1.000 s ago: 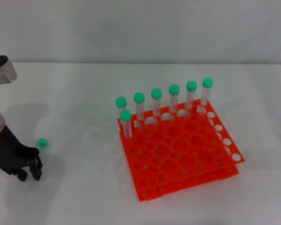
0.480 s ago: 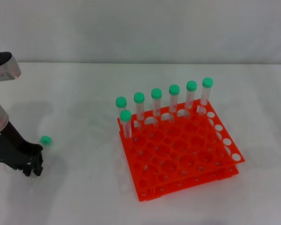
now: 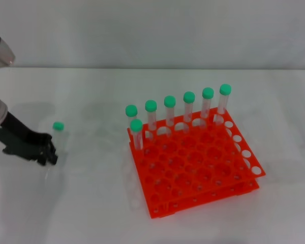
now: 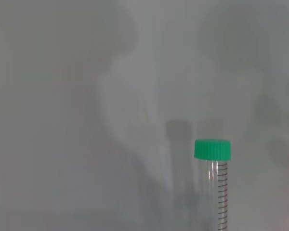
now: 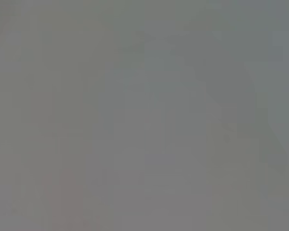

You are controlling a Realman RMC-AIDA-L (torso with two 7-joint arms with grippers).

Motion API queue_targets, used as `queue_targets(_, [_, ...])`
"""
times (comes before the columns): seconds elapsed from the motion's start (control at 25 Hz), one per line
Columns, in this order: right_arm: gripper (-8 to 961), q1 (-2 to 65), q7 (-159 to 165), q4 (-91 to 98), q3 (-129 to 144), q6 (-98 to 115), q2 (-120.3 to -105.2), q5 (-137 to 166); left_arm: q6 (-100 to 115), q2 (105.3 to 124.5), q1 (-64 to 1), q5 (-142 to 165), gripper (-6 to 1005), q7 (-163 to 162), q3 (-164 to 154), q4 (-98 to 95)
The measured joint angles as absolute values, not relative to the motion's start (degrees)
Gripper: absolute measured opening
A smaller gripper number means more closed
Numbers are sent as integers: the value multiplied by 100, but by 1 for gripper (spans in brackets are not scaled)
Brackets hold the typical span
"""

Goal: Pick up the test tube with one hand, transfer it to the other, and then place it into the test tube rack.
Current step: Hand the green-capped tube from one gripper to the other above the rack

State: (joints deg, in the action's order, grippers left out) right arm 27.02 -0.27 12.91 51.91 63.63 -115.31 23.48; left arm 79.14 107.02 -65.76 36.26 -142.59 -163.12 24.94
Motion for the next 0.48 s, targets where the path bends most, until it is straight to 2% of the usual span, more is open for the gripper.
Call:
queue_targets(0.28, [811, 2620, 491, 1353, 5549, 6328, -11511, 2360, 8282, 10650, -6075, 1387, 195, -12272, -16312, 2996])
queue_targets(0.48, [811, 2364, 1318, 1890, 6160, 6025, -11458, 2375, 8485, 10735, -5554, -46, 195, -10497, -16313, 3010])
